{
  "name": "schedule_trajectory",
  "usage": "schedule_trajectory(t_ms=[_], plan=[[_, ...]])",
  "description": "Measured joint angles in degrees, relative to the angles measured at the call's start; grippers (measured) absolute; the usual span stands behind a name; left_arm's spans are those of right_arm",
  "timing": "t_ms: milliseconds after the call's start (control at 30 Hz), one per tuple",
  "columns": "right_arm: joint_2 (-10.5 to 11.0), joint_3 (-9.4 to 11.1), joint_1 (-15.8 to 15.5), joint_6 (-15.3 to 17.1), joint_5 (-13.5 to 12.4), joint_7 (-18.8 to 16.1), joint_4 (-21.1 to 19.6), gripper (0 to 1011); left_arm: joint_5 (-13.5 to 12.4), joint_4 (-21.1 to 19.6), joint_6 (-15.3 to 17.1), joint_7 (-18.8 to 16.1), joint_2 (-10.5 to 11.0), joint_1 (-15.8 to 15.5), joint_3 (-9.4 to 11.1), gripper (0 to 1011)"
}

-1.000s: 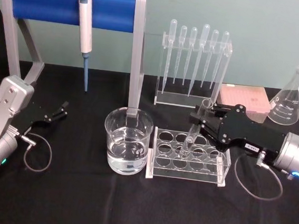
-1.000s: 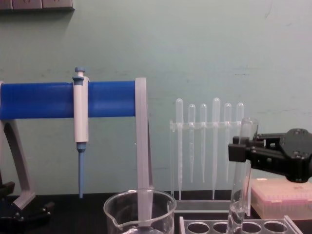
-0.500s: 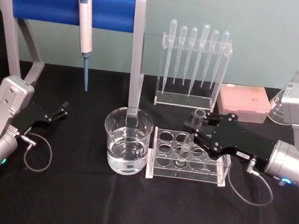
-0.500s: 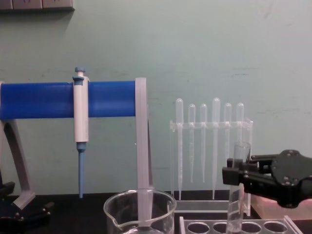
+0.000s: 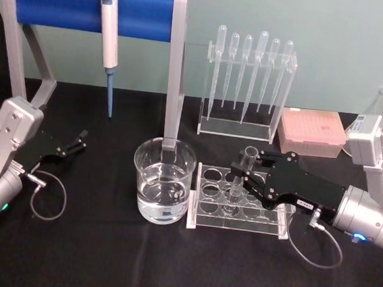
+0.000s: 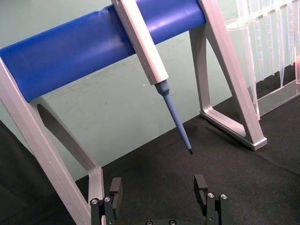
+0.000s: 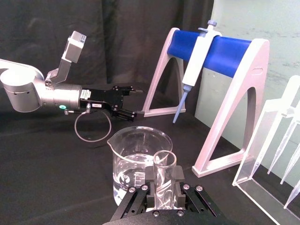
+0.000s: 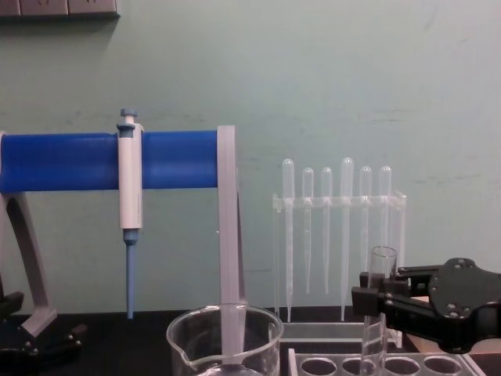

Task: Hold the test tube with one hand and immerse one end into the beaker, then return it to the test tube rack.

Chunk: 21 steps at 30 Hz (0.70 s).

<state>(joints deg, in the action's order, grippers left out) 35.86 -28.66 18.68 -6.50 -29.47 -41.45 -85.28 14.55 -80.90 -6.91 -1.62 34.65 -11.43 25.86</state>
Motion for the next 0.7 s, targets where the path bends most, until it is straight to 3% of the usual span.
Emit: schedule_trajectory(t_ms=[300, 700], plan=[[0.04, -0.01, 0.03, 0.16, -0.03, -0.06, 0.0, 262, 0.0, 0.0, 0.0, 0.0, 0.0, 0.0, 0.0, 1000], [0.45, 0.82, -0.65, -0.68, -0.01, 0.05, -1.67, 653, 0.0, 0.0, 0.0, 0.0, 0.0, 0.0, 0.0, 1000]])
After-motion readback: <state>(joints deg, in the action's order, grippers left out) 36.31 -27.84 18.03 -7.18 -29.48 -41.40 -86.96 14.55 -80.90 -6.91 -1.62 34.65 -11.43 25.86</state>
